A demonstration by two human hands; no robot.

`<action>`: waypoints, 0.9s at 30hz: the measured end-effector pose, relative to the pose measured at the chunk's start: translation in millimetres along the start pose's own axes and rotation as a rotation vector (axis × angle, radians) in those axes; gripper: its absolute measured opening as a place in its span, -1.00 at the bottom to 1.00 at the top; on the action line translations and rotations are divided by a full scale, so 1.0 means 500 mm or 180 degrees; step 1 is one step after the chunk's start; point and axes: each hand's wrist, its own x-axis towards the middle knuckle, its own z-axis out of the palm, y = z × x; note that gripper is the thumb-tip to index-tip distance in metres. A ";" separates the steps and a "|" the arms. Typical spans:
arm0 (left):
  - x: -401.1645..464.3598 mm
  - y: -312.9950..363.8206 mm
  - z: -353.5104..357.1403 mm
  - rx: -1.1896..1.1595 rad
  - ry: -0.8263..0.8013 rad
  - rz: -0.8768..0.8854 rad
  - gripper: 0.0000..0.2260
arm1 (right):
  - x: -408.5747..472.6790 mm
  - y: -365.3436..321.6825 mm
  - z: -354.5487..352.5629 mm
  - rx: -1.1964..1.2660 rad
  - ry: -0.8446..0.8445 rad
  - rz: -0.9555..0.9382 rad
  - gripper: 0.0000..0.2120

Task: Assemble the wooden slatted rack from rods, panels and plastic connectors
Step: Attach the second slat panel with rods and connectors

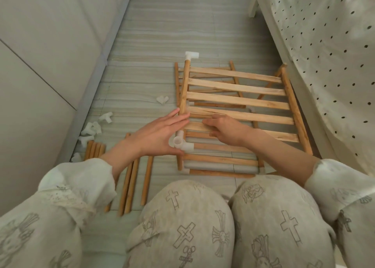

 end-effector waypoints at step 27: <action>0.091 0.103 0.049 -0.1953 0.1027 -0.2864 -0.43 | -0.012 -0.009 -0.005 -0.0046 -0.0125 -0.0030 -0.67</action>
